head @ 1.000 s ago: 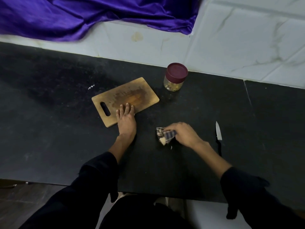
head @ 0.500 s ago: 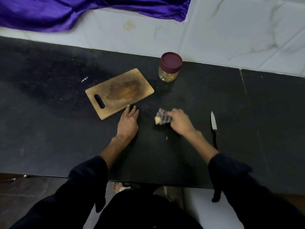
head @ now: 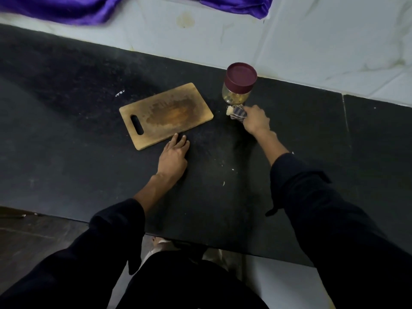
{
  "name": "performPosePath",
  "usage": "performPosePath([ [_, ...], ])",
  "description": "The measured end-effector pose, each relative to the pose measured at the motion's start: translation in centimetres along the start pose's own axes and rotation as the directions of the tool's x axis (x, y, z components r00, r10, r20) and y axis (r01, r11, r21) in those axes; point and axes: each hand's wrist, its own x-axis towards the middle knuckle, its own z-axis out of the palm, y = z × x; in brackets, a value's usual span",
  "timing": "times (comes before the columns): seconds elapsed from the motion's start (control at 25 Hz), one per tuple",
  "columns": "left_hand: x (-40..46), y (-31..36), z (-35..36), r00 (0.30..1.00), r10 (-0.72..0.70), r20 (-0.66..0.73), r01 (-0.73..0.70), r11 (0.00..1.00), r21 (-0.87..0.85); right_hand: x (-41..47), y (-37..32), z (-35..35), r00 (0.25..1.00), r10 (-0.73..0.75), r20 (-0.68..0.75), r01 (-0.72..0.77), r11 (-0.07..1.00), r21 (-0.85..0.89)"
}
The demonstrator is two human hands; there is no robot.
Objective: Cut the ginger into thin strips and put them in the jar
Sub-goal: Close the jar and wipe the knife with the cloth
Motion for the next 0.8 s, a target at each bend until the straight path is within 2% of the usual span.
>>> performPosePath([
  [0.2, -0.6, 0.4, -0.7, 0.999, 0.017, 0.038, -0.018, 0.999, 0.031, -6.6, -1.1, 3.7, 0.957, -0.228, 0.179, 0.220, 0.973, 0.064],
  [0.36, -0.6, -0.4, -1.6, 0.992, 0.090, 0.094, -0.093, 0.995, 0.026, -15.2, -1.5, 5.7, 0.908, -0.317, 0.275, 0.293, 0.948, 0.123],
  [0.48, -2.1, -1.4, -1.4, 0.972, 0.196, 0.127, -0.195, 0.981, -0.025, -19.2, -1.2, 5.9, 0.902, -0.332, 0.277, 0.290, 0.939, 0.182],
  [0.6, -4.2, -2.9, -1.1, 0.957, 0.271, 0.099, -0.263, 0.960, -0.093, -17.6, -2.6, 4.3, 0.938, -0.319, 0.133, 0.295, 0.940, 0.169],
  [0.68, -5.4, -4.1, -1.0, 0.961, 0.268, 0.063, -0.258, 0.957, -0.133, -16.1, -5.4, 4.4, 0.931, -0.356, 0.081, 0.344, 0.930, 0.132],
  [0.8, -6.2, -5.3, -1.2, 0.967, 0.253, 0.020, -0.247, 0.956, -0.161, -16.7, -9.9, 6.5, 0.898, -0.391, 0.202, 0.381, 0.920, 0.090],
])
